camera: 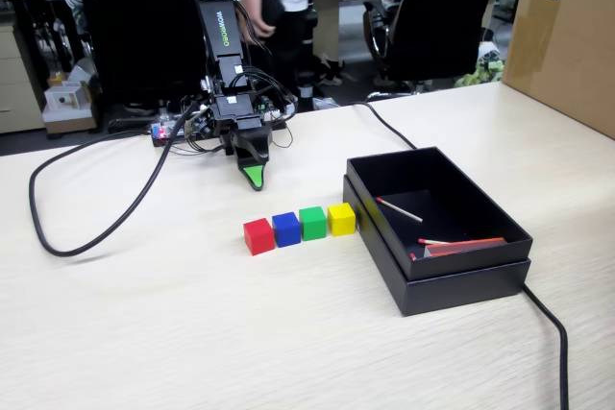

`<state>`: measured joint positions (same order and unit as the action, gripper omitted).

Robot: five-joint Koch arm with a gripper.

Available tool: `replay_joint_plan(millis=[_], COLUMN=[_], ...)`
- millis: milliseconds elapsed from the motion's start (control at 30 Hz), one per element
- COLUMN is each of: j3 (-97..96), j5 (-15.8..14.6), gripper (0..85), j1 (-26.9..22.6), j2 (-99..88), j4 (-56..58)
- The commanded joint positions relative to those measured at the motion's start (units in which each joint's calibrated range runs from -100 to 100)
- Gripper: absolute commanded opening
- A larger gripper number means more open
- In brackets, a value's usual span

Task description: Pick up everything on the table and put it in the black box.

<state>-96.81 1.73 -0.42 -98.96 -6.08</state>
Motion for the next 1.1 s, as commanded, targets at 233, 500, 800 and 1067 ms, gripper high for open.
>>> replay_joint_plan(millis=[233, 500, 800, 1067], j3=[-0.9, 0.0, 18.2, 46.6], j5=[0.1, 0.1, -0.9, -1.4], gripper=[48.4, 47.7, 47.6, 47.1], j1=[-0.2, -0.4, 0.6, 1.7], j2=[0.3, 0.5, 1.6, 21.9], j4=[1.5, 2.5, 24.7, 43.3])
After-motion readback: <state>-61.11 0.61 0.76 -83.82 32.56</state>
